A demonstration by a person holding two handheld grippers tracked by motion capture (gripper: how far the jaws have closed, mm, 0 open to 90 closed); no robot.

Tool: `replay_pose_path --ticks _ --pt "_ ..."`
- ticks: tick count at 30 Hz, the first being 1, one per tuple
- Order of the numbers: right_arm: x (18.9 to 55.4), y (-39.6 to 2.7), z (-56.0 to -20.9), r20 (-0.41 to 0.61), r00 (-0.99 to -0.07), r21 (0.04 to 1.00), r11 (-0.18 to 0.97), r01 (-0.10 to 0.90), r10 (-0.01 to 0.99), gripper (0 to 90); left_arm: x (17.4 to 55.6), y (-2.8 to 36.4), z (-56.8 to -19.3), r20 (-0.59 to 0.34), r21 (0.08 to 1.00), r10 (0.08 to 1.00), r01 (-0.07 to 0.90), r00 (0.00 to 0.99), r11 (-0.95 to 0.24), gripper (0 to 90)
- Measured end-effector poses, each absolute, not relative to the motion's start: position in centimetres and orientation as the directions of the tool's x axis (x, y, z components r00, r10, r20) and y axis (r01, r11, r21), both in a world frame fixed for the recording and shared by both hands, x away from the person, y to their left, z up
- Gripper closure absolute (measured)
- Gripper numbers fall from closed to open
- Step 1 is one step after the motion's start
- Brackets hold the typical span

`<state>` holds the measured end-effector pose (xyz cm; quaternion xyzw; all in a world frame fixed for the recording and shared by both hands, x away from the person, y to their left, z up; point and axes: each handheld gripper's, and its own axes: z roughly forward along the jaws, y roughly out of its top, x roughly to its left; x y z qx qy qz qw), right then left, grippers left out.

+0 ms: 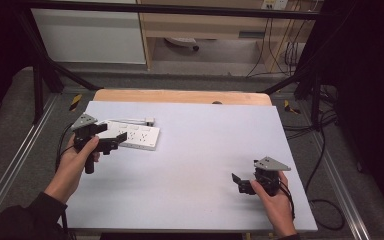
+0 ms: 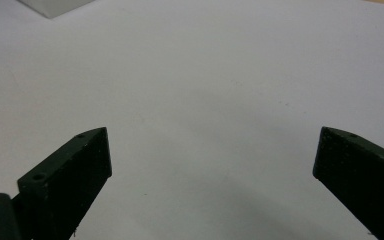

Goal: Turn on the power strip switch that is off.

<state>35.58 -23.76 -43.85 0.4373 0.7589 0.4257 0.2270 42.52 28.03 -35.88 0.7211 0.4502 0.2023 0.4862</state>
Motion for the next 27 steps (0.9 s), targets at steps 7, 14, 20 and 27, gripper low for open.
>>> replay_pose_path --ticks 7,14,20,27 --pt "35.6 -23.8 -43.9 0.026 -0.515 0.845 0.256 0.47 0.857 2.6 41.1 28.8 -35.5 -0.143 0.891 0.843 0.438 0.518 -0.118 9.1" --pt "35.6 -23.8 -43.9 0.022 -0.515 0.844 0.26 0.469 0.857 2.6 39.8 29.6 -35.7 -0.138 0.895 0.844 0.431 0.519 -0.119 8.9" --pt "35.6 -23.8 -43.9 0.02 -0.514 0.844 0.262 0.468 0.857 2.6 38.5 30.3 -36.4 -0.135 0.898 0.849 0.424 0.511 -0.112 8.9" --pt "35.6 -23.7 -43.9 0.022 -0.514 0.843 0.261 0.47 0.857 2.6 36.8 31.2 -37.8 -0.128 0.905 0.859 0.412 0.496 -0.103 9.0"
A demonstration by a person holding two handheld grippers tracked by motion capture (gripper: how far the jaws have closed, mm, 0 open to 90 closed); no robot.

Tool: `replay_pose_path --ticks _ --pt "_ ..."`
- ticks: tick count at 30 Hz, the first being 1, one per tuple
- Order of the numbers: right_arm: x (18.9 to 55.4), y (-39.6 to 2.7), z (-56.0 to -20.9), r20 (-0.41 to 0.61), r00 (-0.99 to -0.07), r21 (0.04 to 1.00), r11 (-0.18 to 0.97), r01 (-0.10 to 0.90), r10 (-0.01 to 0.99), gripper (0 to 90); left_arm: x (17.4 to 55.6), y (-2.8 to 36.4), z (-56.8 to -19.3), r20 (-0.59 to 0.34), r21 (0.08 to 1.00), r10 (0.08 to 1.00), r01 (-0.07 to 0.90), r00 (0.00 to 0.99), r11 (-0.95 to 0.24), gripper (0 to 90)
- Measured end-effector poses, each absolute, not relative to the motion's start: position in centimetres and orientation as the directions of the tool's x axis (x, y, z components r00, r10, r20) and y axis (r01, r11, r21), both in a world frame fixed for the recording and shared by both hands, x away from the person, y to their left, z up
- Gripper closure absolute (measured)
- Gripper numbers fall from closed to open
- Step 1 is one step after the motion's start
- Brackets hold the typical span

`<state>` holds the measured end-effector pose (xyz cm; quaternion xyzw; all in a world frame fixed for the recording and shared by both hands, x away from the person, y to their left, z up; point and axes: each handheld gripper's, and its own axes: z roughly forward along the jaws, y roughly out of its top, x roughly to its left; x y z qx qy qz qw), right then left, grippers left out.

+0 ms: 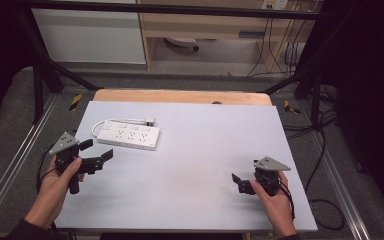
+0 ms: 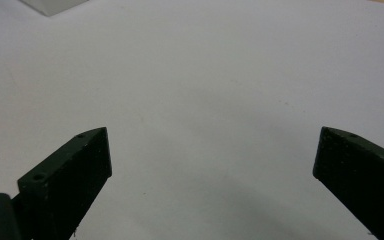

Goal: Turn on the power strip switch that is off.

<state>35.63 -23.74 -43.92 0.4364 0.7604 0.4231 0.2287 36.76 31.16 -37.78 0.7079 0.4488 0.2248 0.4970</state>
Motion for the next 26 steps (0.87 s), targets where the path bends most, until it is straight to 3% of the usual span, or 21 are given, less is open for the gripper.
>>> replay_pose_path --ticks 5,19,26 --pt "35.6 -23.8 -43.9 0.019 -0.514 0.844 0.262 0.468 0.858 2.6 35.6 31.1 -38.8 -0.094 0.903 0.862 0.406 0.498 -0.137 8.6" --pt "35.7 -23.9 -44.0 0.018 -0.503 0.841 0.259 0.476 0.864 2.5 32.6 28.4 -42.9 -0.131 0.854 0.792 0.474 0.596 -0.215 8.3" --pt "36.4 -24.2 -44.8 -0.001 -0.449 0.804 0.268 0.531 0.893 2.3 31.7 27.2 -43.7 -0.107 0.841 0.749 0.461 0.654 -0.282 8.4"
